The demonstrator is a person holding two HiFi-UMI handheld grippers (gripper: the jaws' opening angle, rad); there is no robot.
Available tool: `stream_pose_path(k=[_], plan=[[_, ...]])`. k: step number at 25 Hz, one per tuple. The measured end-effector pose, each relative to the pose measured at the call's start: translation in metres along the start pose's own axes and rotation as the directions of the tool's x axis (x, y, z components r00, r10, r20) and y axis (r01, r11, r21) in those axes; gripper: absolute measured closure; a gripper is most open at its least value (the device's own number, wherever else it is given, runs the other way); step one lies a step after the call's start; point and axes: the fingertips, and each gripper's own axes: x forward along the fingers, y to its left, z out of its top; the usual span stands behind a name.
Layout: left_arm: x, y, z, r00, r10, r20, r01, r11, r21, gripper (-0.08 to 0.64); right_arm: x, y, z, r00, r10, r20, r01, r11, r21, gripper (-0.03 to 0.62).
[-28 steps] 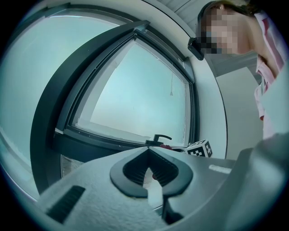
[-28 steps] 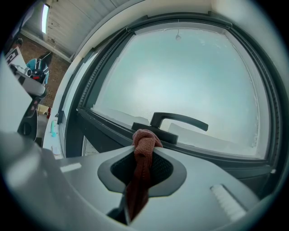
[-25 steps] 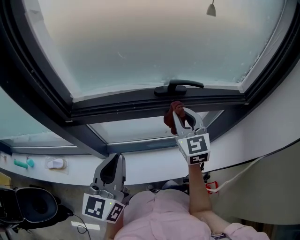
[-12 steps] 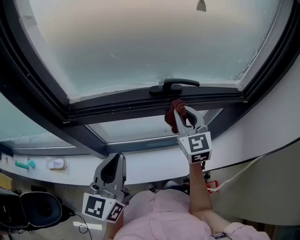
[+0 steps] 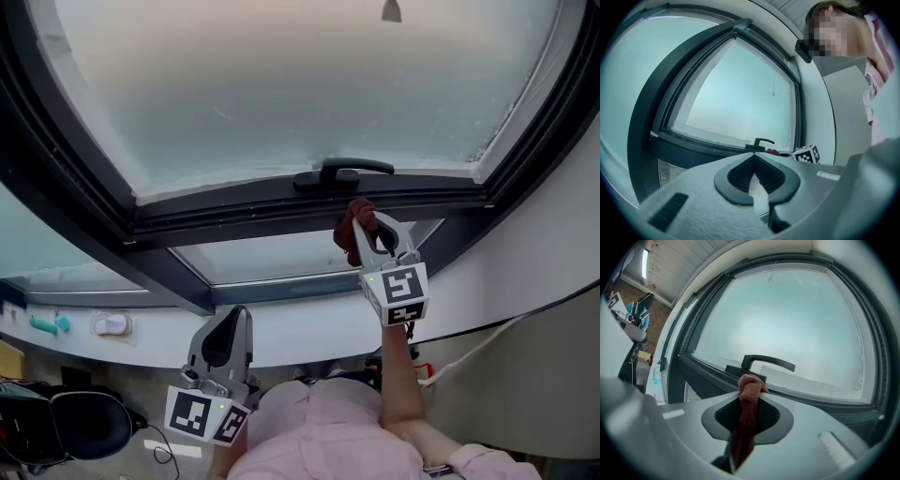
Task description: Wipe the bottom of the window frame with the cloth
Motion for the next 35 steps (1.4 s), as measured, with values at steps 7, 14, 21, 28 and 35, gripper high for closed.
stream_pose_path(k=[7,14,21,28,35], plan=[[0.0,-0.002,0.0,1.0,0.02,0.007,-0.02,1.0,0.007,0.56,-0.003,-0.007,-0.004,1.0,0.003,0.0,-0.003,1.0,0.018,0.535],[0.005,-0.008,0.0,1.0,0.01,0.006,-0.01,1.0,0.008,0.56,-0.008,-0.019,-0.006,1.0,-0.015,-0.01,0.015,1.0,0.014,0.535],[0.015,-0.015,-0.001,1.0,-0.004,0.005,0.004,1.0,0.007,0.56,-0.012,-0.029,-0.009,1.0,-0.015,-0.017,0.015,1.0,0.003,0.535],[0.02,-0.018,-0.003,1.0,0.0,0.003,0.0,1.0,0.004,0.56,-0.013,-0.032,-0.009,1.0,0.008,0.002,-0.008,1.0,0.021,0.535],[0.024,-0.022,-0.002,1.0,0.001,0.009,-0.001,1.0,0.005,0.56,-0.013,-0.033,-0.01,0.999,0.032,0.004,-0.033,0.999,0.023,0.535]])
